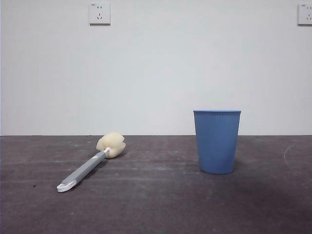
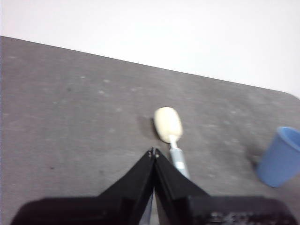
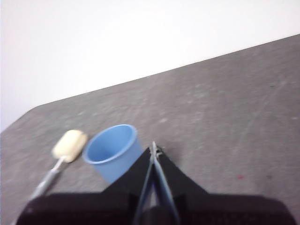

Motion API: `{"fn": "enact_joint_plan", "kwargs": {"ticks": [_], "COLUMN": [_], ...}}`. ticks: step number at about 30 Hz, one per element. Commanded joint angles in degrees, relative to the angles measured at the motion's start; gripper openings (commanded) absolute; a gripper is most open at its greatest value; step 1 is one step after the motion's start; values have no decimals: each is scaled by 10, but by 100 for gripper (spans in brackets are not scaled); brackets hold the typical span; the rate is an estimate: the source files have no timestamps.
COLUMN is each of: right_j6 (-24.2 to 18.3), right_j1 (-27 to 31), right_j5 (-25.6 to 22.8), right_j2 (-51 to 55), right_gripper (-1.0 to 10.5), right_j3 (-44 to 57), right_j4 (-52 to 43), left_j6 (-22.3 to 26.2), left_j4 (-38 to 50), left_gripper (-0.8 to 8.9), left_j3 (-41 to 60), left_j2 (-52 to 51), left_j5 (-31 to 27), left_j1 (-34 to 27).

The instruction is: Pick up the cup brush,pick up the cup,insert the brush into the cup,clean the cup,put the cup brush back,put the cup back to the fixed position on the table

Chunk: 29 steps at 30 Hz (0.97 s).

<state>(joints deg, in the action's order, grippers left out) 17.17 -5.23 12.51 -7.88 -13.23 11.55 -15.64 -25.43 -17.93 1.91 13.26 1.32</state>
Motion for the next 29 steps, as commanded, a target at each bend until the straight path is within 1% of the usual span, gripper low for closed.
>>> {"fn": "enact_joint_plan", "kwargs": {"ticks": [1,5,9,12,14,18,22,27,29], "right_j6": [5,-34,-87,-139,-170,-214,-224,-228,-228], "right_j1": [0,-1,-1,-1,-1,-1,-1,-1,-1], "right_j5": [27,73,114,116,116,116,115,115,116], "right_j2": [-35,-97,-155,-198,-223,-263,-286,-301,-301], "right_gripper": [-12,-12,-12,-12,-12,-12,-12,-11,7], "right_j3": [-50,-147,-251,-331,-374,-436,-459,-460,-460], "right_j4": [40,133,243,341,399,497,540,552,551], "left_j6": [-12,-7,10,37,59,106,146,149,148], "left_j4": [-43,-103,-161,-220,-261,-348,-408,-428,-428], "left_gripper": [-6,-6,-6,-6,-6,-6,-6,-7,-3], "left_j3": [-50,-127,-193,-243,-271,-319,-346,-348,-348], "left_j2": [21,72,131,179,205,249,274,277,277], "left_j5": [27,70,109,138,147,154,154,153,154], "left_j1": [-1,-1,-1,-1,-1,-1,0,6,6]}}
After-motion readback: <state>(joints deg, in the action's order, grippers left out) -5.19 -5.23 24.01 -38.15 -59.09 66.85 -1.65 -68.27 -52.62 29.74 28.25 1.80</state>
